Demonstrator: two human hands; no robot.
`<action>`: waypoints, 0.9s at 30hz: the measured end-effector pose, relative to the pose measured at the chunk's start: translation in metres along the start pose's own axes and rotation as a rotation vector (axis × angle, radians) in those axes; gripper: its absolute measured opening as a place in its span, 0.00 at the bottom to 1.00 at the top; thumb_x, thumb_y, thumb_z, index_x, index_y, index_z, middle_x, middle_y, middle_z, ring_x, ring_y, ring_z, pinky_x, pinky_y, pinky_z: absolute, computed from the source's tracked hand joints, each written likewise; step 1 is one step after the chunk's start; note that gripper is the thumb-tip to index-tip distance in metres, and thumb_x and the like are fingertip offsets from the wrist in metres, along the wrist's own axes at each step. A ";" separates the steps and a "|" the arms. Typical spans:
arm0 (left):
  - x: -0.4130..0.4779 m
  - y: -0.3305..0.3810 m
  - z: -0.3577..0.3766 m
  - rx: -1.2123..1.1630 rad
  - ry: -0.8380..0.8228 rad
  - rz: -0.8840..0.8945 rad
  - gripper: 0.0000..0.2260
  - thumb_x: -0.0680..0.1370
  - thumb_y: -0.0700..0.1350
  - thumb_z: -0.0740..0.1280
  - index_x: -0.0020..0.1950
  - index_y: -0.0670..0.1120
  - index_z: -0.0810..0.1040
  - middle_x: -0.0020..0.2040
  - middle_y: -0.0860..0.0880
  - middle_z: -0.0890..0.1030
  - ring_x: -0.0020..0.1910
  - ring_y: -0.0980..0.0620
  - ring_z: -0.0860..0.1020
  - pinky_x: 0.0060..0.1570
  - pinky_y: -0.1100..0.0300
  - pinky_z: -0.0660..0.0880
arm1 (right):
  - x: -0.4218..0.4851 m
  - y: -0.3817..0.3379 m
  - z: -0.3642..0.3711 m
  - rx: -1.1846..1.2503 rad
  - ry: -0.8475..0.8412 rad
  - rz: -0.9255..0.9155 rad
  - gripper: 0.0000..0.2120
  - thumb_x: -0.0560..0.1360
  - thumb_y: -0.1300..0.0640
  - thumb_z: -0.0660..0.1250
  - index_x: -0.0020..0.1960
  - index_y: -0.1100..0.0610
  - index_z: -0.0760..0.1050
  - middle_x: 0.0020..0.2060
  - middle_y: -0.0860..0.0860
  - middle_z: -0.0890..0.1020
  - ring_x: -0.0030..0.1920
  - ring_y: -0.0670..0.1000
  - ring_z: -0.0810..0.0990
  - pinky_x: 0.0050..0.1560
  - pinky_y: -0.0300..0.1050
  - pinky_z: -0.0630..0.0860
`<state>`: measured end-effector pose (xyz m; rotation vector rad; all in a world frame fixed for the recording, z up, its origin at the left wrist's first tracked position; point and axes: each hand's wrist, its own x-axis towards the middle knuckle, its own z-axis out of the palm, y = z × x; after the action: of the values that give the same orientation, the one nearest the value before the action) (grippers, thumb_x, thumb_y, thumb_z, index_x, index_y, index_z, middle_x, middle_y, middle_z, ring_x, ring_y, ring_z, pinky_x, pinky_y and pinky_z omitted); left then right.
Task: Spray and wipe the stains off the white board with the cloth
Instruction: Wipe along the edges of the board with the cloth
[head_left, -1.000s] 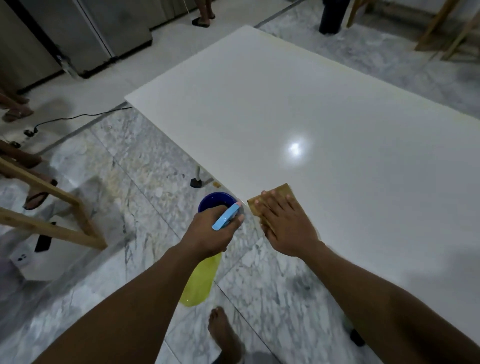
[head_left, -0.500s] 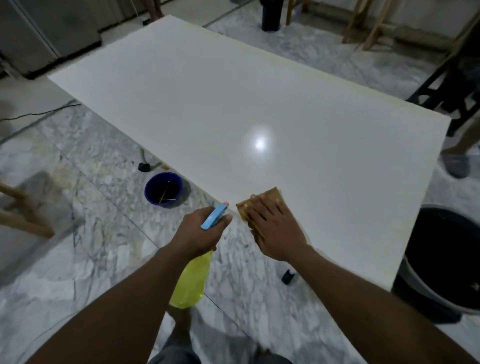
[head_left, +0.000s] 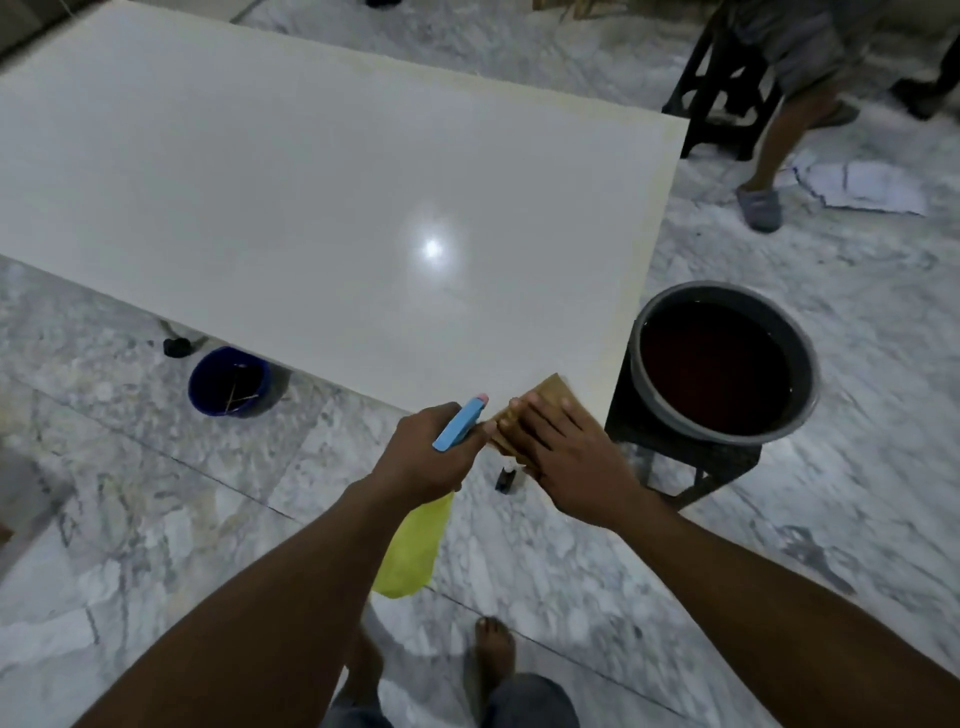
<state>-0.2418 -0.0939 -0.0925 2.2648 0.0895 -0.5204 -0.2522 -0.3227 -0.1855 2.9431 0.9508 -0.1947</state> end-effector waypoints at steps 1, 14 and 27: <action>-0.001 0.002 0.001 0.006 -0.003 0.007 0.18 0.81 0.56 0.70 0.51 0.39 0.80 0.41 0.38 0.83 0.29 0.48 0.85 0.35 0.50 0.85 | -0.006 0.001 0.002 -0.001 0.002 0.016 0.32 0.81 0.47 0.56 0.81 0.52 0.48 0.81 0.53 0.52 0.80 0.57 0.48 0.76 0.60 0.52; -0.016 -0.036 -0.084 -0.120 0.090 -0.062 0.20 0.82 0.55 0.70 0.60 0.37 0.81 0.40 0.35 0.82 0.29 0.48 0.81 0.31 0.58 0.84 | 0.005 -0.011 -0.140 2.324 0.391 1.073 0.24 0.83 0.47 0.56 0.40 0.57 0.84 0.38 0.55 0.86 0.36 0.54 0.85 0.36 0.46 0.82; -0.019 -0.162 -0.315 -0.083 0.232 -0.087 0.20 0.82 0.58 0.67 0.45 0.40 0.79 0.34 0.42 0.80 0.38 0.35 0.83 0.43 0.35 0.82 | 0.314 -0.210 -0.231 2.402 -0.070 0.745 0.26 0.80 0.45 0.58 0.31 0.55 0.82 0.32 0.53 0.83 0.34 0.54 0.83 0.40 0.46 0.81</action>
<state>-0.1887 0.2462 -0.0083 2.2389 0.3213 -0.2907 -0.0981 0.0482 0.0017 -0.8408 0.4892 0.6726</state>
